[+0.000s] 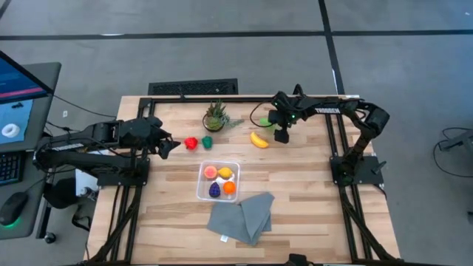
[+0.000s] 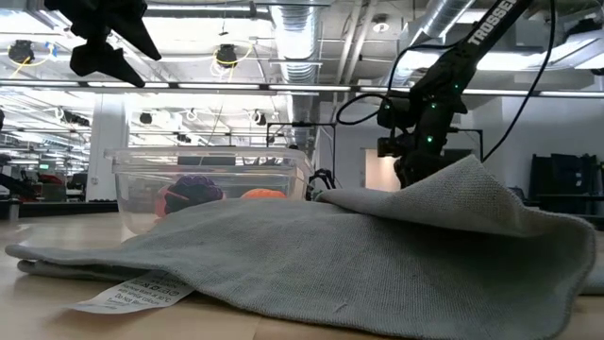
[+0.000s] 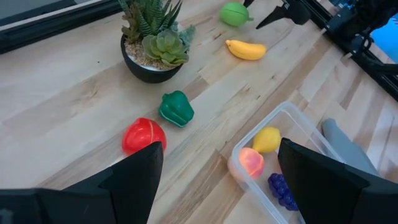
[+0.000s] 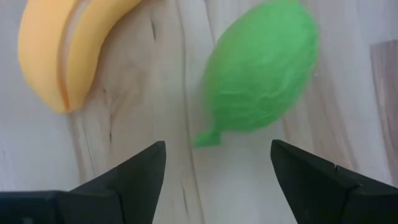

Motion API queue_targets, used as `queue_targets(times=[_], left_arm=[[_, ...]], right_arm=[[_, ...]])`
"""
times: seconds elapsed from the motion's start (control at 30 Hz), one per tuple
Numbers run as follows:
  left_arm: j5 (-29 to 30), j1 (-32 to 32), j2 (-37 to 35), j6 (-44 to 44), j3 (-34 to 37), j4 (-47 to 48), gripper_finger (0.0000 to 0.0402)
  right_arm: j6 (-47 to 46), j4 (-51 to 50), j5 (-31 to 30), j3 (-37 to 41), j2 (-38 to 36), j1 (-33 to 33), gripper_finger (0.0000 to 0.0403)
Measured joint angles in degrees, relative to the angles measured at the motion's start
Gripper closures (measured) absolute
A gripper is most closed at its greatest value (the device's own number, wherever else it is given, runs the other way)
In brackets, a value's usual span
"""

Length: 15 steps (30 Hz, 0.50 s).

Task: Pick and placing Produce into tupperware
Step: Put the green melon into the transparent container

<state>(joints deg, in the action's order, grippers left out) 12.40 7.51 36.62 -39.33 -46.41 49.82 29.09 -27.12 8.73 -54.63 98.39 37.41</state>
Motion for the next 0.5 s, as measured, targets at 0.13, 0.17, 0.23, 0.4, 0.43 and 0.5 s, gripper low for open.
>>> queue_targets(times=[0.13,0.17,0.23,0.4,0.43,0.5], left_arm=[[-0.02,-0.01,0.0,-0.07,0.0,0.0,0.0095],[0.0,-0.09,0.0,-0.09,0.0,0.02,0.0095],[0.04,-0.44,0.0,-0.31,0.0,0.02,0.0095],[0.24,-1.38,0.0,-0.51,0.0,0.04,0.0095],[0.59,-1.56,0.0,-0.52,0.0,0.04,0.0095],[1.46,-1.76,0.0,-0.55,0.0,0.04,0.0095]], right_arm=[[-1.22,1.72,0.04,0.0,0.0,0.52,0.0091],[-1.68,2.14,0.04,0.0,0.0,0.63,0.0091],[-2.64,3.01,0.18,0.0,-0.01,1.06,0.0091],[-5.45,3.22,3.67,0.0,-0.04,1.48,0.0091],[-6.0,3.23,4.59,0.0,-0.04,1.46,0.0091],[-6.21,3.46,4.9,0.0,-0.04,1.11,0.0091]])
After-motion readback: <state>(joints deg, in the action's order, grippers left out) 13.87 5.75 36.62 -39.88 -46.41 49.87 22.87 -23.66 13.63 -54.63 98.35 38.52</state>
